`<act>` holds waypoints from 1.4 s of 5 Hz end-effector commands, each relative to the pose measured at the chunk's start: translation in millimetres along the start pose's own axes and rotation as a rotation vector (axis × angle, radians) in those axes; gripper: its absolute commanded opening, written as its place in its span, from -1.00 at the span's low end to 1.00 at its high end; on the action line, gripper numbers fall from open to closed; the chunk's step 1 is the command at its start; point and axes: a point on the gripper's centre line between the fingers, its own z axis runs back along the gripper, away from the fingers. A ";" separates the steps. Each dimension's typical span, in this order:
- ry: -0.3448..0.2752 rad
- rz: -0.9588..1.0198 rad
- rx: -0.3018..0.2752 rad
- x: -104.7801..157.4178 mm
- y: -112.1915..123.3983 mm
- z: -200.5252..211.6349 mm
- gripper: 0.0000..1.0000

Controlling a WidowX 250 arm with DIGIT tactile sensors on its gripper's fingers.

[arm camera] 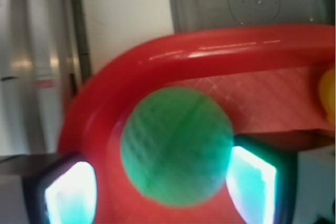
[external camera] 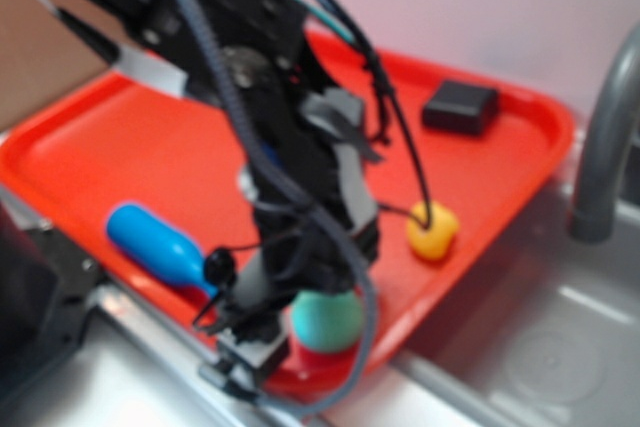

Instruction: Grab the green ball.

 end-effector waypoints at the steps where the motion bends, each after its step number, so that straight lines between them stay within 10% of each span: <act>1: -0.022 0.023 -0.001 -1.0 -8.5 -4.5 -0.87; 5: -0.001 0.237 0.056 -24.6 9.5 27.3 -1.00; 7: -0.155 0.684 0.071 -89.4 6.9 100.8 -1.00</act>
